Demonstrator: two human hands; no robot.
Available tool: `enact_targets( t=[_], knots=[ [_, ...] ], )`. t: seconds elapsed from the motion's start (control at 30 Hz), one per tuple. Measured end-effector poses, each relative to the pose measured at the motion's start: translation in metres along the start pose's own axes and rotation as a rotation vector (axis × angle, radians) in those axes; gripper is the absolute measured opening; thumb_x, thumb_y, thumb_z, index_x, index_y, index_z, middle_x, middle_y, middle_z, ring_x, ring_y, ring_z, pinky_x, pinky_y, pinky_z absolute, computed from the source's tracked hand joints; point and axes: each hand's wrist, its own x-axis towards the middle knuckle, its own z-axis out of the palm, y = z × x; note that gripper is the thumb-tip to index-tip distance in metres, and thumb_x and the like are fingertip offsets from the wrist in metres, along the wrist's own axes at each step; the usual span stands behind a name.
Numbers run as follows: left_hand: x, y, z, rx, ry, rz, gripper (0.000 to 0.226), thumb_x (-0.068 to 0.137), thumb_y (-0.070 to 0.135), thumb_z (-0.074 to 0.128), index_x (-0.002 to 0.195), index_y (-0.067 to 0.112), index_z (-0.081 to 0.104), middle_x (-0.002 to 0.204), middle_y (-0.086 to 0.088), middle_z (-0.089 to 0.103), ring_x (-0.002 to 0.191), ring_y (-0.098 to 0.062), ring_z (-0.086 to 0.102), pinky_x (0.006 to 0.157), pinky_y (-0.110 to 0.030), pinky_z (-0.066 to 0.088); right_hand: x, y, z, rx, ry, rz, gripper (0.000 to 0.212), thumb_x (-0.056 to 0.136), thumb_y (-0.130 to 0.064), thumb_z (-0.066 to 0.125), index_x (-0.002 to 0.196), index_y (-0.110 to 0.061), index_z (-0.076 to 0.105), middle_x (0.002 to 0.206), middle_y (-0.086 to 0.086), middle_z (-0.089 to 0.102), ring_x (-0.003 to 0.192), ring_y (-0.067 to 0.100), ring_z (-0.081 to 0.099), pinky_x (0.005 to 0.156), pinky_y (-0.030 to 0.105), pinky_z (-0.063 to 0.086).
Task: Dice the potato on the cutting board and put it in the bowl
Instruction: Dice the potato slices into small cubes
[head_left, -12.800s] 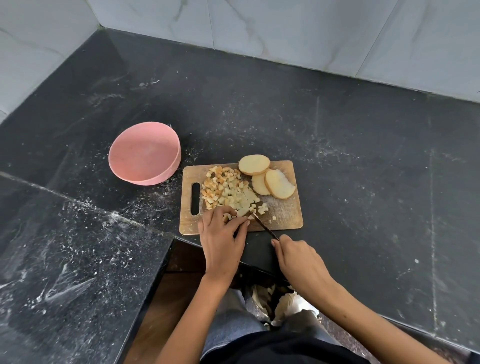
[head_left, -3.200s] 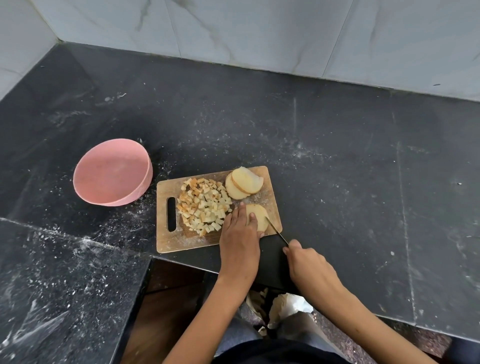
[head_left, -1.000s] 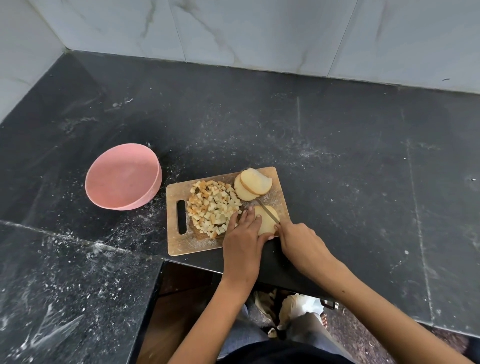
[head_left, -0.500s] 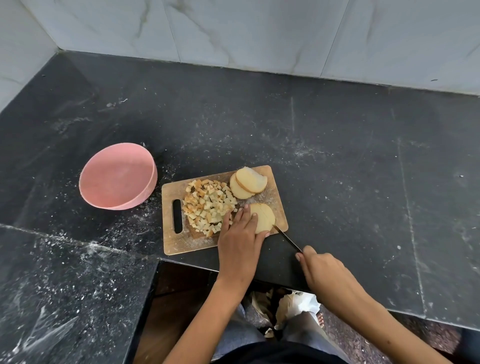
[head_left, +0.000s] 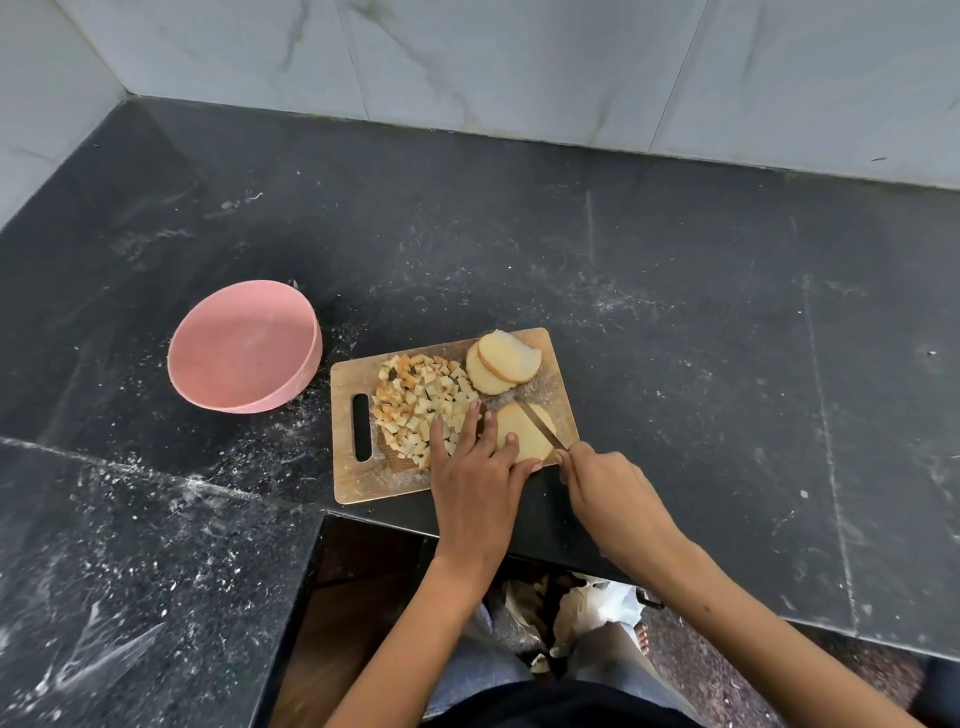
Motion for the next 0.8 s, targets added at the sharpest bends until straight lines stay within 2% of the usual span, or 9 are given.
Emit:
enact_targets(
  t=[0.1, 0.17, 0.27, 0.37, 0.43, 0.5, 0.57, 0.7, 0.8],
  knots=[
    [0.0, -0.002, 0.0, -0.027, -0.002, 0.011, 0.026, 0.077, 0.035, 0.078, 0.093, 0.015, 0.077, 0.113, -0.011, 0.07, 0.121, -0.028, 0.058, 0.11, -0.05, 0.019, 0.003, -0.004, 0.003, 0.001, -0.014, 0.011, 0.038, 0.104, -0.034, 0.022, 0.108, -0.008, 0.049, 0.082, 0.01, 0.053, 0.074, 0.028, 0.053, 0.063, 0.032, 0.035],
    [0.001, -0.004, -0.001, -0.042, -0.01, 0.023, 0.026, 0.076, 0.033, 0.079, 0.094, 0.015, 0.077, 0.114, -0.012, 0.07, 0.122, -0.028, 0.058, 0.109, -0.051, 0.019, 0.006, -0.006, 0.004, -0.016, -0.029, 0.029, 0.037, 0.105, -0.032, 0.022, 0.11, -0.007, 0.049, 0.093, 0.014, 0.059, 0.086, 0.033, 0.06, 0.065, 0.033, 0.037],
    [0.001, -0.005, -0.002, -0.038, -0.015, 0.04, 0.025, 0.076, 0.032, 0.079, 0.094, 0.015, 0.077, 0.115, -0.011, 0.07, 0.122, -0.027, 0.058, 0.108, -0.052, 0.019, 0.015, -0.011, 0.004, -0.039, -0.074, 0.057, 0.036, 0.105, -0.03, 0.024, 0.112, -0.005, 0.049, 0.105, 0.016, 0.06, 0.098, 0.035, 0.06, 0.068, 0.034, 0.037],
    [0.002, -0.004, -0.003, -0.025, -0.018, 0.042, 0.024, 0.078, 0.032, 0.077, 0.095, 0.015, 0.077, 0.115, -0.012, 0.069, 0.122, -0.027, 0.058, 0.108, -0.052, 0.018, 0.022, -0.013, 0.004, -0.049, -0.101, 0.074, 0.031, 0.105, -0.026, 0.027, 0.112, -0.004, 0.049, 0.109, 0.016, 0.059, 0.101, 0.035, 0.06, 0.069, 0.033, 0.037],
    [0.002, -0.002, -0.003, 0.012, -0.033, 0.033, 0.023, 0.086, 0.035, 0.069, 0.096, 0.016, 0.077, 0.117, -0.011, 0.069, 0.123, -0.027, 0.057, 0.109, -0.053, 0.017, 0.021, -0.013, 0.007, -0.069, -0.114, 0.086, 0.026, 0.104, -0.022, 0.03, 0.116, -0.005, 0.047, 0.111, 0.015, 0.06, 0.102, 0.034, 0.06, 0.07, 0.034, 0.037],
    [0.002, 0.0, -0.003, 0.05, -0.046, 0.02, 0.029, 0.09, 0.039, 0.059, 0.098, 0.018, 0.077, 0.118, -0.009, 0.069, 0.124, -0.027, 0.056, 0.11, -0.052, 0.017, 0.015, -0.009, 0.009, -0.089, -0.128, 0.098, 0.026, 0.103, -0.019, 0.03, 0.123, -0.008, 0.043, 0.111, 0.014, 0.06, 0.102, 0.033, 0.061, 0.071, 0.034, 0.04],
    [0.002, 0.001, -0.004, 0.064, -0.05, 0.017, 0.025, 0.085, 0.038, 0.068, 0.098, 0.018, 0.077, 0.116, -0.009, 0.069, 0.124, -0.027, 0.056, 0.109, -0.052, 0.016, 0.006, -0.003, 0.011, -0.109, -0.14, 0.096, 0.028, 0.104, -0.023, 0.026, 0.124, -0.009, 0.04, 0.11, 0.014, 0.06, 0.101, 0.034, 0.061, 0.072, 0.037, 0.042],
    [0.002, 0.002, -0.004, 0.073, -0.064, 0.006, 0.026, 0.077, 0.035, 0.077, 0.097, 0.018, 0.077, 0.115, -0.009, 0.07, 0.122, -0.028, 0.058, 0.108, -0.053, 0.017, -0.019, 0.012, 0.013, -0.124, -0.173, 0.091, 0.024, 0.105, -0.031, 0.02, 0.098, -0.012, 0.033, 0.094, 0.011, 0.058, 0.096, 0.035, 0.06, 0.067, 0.036, 0.036],
    [0.002, 0.001, -0.004, 0.084, -0.077, 0.008, 0.026, 0.078, 0.035, 0.077, 0.097, 0.018, 0.077, 0.115, -0.009, 0.07, 0.122, -0.028, 0.058, 0.107, -0.054, 0.017, -0.029, 0.018, 0.014, -0.126, -0.178, 0.094, 0.024, 0.105, -0.033, 0.019, 0.094, -0.014, 0.028, 0.087, 0.009, 0.054, 0.094, 0.035, 0.061, 0.066, 0.035, 0.037]
  ],
)
